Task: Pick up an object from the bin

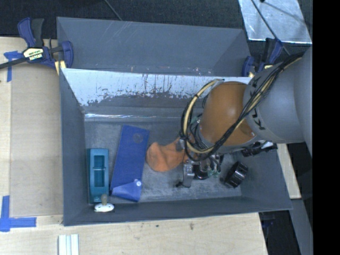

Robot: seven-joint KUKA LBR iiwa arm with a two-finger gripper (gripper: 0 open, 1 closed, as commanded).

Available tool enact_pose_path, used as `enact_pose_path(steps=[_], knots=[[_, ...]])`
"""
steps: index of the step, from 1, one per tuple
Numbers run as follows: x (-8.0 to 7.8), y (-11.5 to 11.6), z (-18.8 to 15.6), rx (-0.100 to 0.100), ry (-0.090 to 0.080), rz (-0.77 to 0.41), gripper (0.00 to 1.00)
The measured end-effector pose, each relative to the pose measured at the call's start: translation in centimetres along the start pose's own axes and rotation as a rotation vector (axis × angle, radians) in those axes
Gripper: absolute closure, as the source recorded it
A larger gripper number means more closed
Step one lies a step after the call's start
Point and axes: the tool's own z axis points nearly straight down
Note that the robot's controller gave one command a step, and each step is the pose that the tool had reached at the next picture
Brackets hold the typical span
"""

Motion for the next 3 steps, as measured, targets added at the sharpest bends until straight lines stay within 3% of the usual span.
enact_pose_path(steps=[1, 2, 3], knots=[[-0.1, 0.0, 0.0, 0.0, -0.001, 0.001, 1.0], [-0.1, 0.0, 0.0, 0.0, -0.001, 0.001, 1.0], [-0.4, -0.7, -17.1, 0.0, -0.007, 0.004, 1.0]])
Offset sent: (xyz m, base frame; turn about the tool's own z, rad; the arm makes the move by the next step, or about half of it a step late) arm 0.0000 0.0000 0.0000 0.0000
